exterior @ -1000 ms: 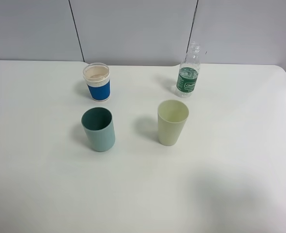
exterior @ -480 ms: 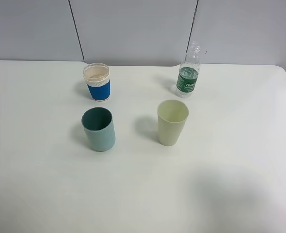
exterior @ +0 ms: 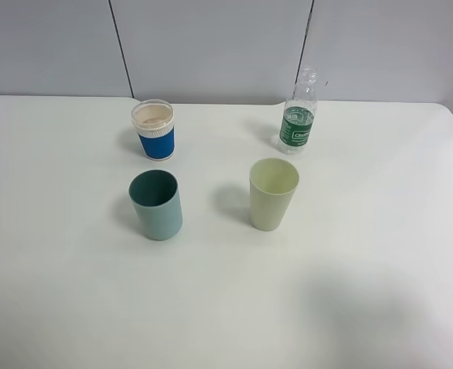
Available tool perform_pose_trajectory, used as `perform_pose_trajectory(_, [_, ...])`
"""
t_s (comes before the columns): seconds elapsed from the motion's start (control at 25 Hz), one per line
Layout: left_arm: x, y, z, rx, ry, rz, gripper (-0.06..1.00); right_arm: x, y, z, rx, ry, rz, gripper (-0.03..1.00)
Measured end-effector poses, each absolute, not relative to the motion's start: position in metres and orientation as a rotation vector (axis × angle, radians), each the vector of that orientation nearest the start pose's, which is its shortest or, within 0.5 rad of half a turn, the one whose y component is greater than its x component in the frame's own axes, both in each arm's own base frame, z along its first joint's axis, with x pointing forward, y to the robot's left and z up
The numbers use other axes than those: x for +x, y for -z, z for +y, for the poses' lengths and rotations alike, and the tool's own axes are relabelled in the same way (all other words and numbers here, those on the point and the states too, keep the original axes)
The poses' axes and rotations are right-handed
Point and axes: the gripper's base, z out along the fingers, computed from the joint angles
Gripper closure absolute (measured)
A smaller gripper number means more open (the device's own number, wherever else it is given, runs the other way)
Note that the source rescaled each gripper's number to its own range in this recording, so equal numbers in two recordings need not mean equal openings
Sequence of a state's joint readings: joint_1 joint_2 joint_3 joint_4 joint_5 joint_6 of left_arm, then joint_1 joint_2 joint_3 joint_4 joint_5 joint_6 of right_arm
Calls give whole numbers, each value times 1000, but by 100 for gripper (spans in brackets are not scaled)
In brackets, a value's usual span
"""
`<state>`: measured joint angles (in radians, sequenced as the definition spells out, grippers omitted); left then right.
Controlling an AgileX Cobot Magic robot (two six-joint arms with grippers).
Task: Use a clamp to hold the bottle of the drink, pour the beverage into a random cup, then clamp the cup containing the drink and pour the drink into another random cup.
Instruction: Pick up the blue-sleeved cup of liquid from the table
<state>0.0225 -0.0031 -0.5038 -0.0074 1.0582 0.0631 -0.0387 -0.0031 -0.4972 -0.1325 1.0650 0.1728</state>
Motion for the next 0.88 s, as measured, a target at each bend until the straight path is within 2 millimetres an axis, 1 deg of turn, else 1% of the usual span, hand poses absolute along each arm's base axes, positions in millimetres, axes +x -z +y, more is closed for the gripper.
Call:
perform_pose_trajectory(0.72, [-6, -279, 0, 40, -53, 2035, -6, -6, -277, -10, 222, 75, 2030, 12])
perform_pose_trajectory(0.88, [-6, -279, 2, -8, -56, 2035, -6, -6, -277, -10, 222, 75, 2030, 12])
